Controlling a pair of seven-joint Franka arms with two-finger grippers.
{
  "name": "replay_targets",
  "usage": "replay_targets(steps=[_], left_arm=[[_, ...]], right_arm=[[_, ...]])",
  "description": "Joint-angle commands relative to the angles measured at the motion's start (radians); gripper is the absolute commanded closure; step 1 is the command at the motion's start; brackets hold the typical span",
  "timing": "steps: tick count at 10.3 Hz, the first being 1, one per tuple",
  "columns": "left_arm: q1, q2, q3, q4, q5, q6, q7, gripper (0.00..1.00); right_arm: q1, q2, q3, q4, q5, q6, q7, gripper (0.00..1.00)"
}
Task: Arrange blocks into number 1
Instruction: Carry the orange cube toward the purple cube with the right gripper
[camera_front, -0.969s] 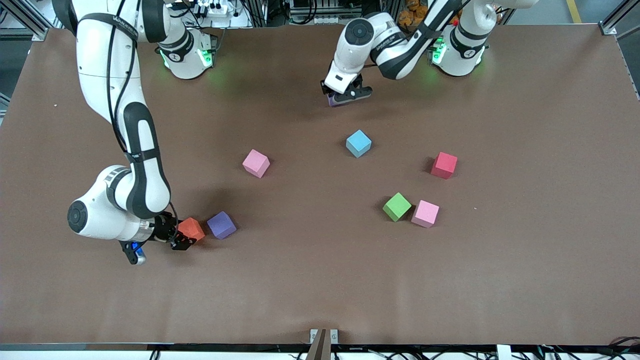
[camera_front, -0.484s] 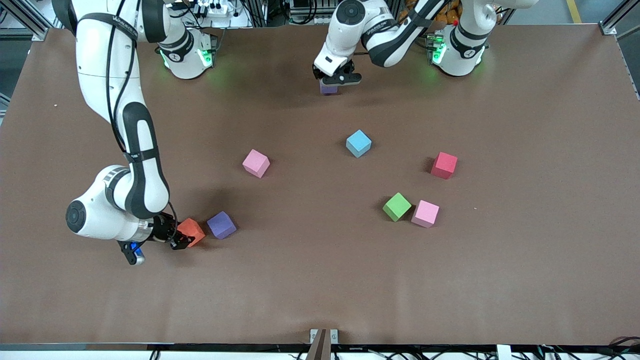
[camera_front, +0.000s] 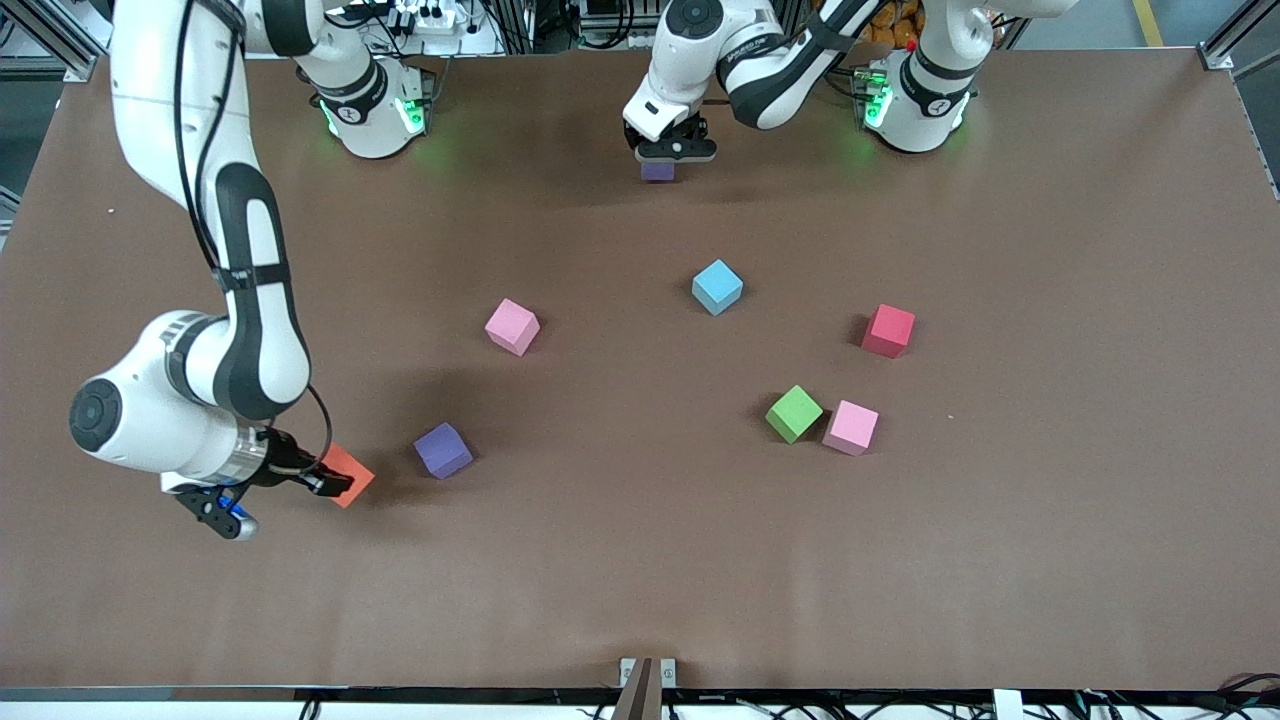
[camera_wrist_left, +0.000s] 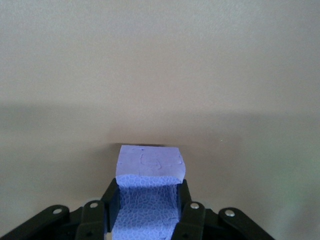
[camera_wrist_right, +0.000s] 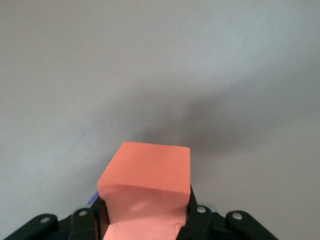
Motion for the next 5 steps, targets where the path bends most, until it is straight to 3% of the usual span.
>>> replay_targets(steps=[1, 4, 5], left_arm=[[-0.001, 0.030, -0.001, 0.012, 0.033, 0.015, -0.021, 1.00], [-0.046, 0.083, 0.055, 0.047, 0.034, 0.013, -0.012, 1.00], [-0.046, 0.092, 0.060, 0.051, 0.063, 0.013, -0.010, 0.91]], right_arm=[[-0.006, -0.117, 0.073, -0.064, -0.175, 0.026, -0.022, 0.55], [-0.026, -0.240, 0.162, -0.224, -0.236, 0.137, -0.020, 0.55], [-0.014, -0.274, 0.175, -0.285, -0.236, 0.188, -0.019, 0.55]])
